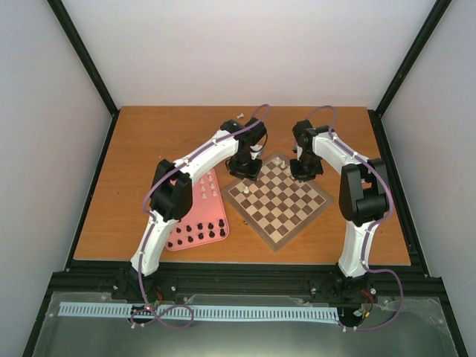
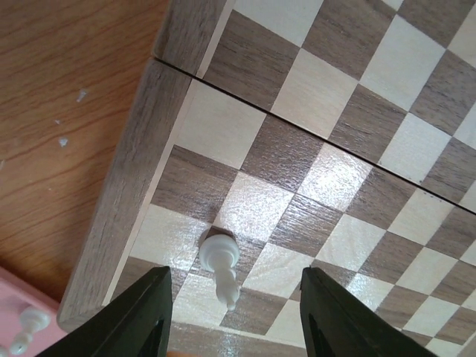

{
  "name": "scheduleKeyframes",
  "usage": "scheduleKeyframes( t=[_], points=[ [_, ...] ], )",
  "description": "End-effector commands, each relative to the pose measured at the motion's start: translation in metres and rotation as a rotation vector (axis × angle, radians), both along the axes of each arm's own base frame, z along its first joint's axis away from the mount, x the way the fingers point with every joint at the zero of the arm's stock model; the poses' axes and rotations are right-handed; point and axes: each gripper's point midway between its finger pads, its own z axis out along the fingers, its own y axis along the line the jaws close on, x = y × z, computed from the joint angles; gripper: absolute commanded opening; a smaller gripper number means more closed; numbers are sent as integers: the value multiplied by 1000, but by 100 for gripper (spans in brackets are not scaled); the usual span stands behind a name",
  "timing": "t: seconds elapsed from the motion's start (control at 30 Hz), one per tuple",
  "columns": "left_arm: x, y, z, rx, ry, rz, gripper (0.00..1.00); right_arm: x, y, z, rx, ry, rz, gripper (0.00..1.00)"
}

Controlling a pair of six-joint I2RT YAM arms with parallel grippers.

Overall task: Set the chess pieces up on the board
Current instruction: Place the chess piece on the chessboard.

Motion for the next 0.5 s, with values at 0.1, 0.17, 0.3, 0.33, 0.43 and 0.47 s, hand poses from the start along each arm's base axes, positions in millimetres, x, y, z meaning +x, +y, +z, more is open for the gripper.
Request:
scheduleKeyframes(
  t=[0.1, 0.17, 0.3, 0.33, 0.43, 0.47],
  points=[
    [-2, 6, 35, -11, -63, -23, 50, 2, -3, -1, -5, 11, -3, 8],
    [-1, 9, 36, -7, -65, -19, 51, 1, -3, 0, -3, 12, -1, 8],
    [0, 16, 36, 7, -68, -16, 51, -1, -4, 6, -2, 3, -1, 9],
    [0, 17, 35, 9, -70, -15, 50, -2, -4, 6, -3, 4, -1, 10],
    [0, 19, 34, 12, -66, -12, 50, -3, -3, 6, 4, 9, 2, 10],
    [0, 19, 34, 13, -68, -10, 51, -3, -3, 5, 4, 11, 2, 10]
  ],
)
